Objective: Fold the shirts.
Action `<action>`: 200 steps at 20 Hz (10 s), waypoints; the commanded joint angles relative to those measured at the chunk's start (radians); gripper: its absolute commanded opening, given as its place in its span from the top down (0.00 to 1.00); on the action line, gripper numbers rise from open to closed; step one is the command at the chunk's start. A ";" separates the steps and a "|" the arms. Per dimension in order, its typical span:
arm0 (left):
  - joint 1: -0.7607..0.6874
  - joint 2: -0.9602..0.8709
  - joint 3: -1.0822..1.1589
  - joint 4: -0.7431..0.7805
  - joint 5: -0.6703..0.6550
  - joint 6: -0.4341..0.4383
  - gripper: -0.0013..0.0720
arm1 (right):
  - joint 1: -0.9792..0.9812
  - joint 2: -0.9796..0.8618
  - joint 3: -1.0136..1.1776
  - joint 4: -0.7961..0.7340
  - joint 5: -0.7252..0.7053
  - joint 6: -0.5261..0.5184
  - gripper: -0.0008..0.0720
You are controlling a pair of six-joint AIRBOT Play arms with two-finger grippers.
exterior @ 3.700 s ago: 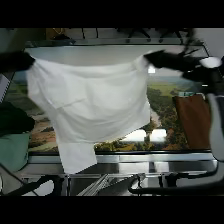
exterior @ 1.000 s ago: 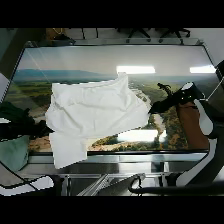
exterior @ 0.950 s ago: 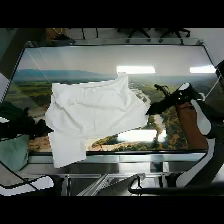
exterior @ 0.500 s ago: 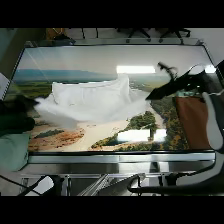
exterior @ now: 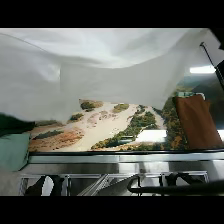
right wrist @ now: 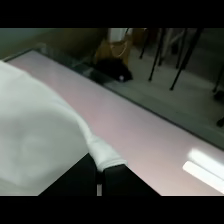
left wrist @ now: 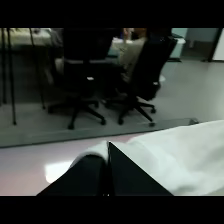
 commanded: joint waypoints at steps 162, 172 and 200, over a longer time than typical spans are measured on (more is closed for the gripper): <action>-0.642 -0.864 0.156 -0.053 -0.246 -0.140 0.96 | 0.363 -0.328 -0.369 0.155 0.009 0.211 0.96; -0.399 -0.644 -0.051 -0.117 -0.257 0.026 0.96 | 1.133 -0.869 -0.365 0.150 -1.103 0.089 0.36; -0.400 -0.625 -0.095 -0.119 -0.280 0.002 0.96 | 0.425 -0.847 -0.394 -0.125 0.028 0.401 0.18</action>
